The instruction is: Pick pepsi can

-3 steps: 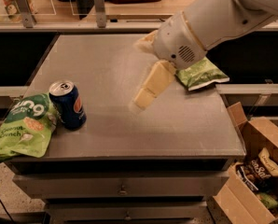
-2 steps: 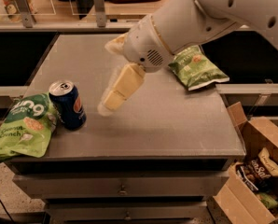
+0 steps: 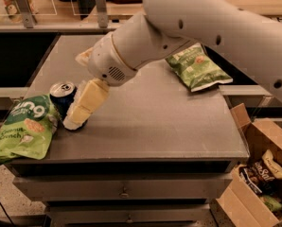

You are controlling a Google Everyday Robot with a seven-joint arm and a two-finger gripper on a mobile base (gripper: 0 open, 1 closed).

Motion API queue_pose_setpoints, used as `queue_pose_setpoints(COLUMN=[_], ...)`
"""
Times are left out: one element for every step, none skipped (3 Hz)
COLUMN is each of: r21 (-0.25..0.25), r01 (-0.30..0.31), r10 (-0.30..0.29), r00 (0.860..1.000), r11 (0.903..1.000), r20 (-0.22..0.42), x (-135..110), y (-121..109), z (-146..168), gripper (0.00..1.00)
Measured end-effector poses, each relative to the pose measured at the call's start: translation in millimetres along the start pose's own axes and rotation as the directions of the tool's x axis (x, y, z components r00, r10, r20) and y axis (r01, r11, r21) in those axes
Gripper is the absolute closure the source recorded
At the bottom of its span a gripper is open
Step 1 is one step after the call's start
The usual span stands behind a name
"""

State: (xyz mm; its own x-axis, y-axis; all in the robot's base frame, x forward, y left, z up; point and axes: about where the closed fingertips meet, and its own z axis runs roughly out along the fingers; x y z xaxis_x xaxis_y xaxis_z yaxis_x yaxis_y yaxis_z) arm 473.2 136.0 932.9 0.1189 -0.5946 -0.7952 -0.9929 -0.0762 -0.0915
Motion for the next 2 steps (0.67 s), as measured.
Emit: queue_pose_setpoints(r21=[-0.003,-0.013], r01=[0.007,0.009], r10=[-0.007,-0.009], r00=[1.000,1.000], r11=[1.0000,0.9999], r20=[0.003,0.000], x=[-1.6,3.5], y=[-1.0,-1.3], z=[22.5,43.8], gripper=[0.00,0.15])
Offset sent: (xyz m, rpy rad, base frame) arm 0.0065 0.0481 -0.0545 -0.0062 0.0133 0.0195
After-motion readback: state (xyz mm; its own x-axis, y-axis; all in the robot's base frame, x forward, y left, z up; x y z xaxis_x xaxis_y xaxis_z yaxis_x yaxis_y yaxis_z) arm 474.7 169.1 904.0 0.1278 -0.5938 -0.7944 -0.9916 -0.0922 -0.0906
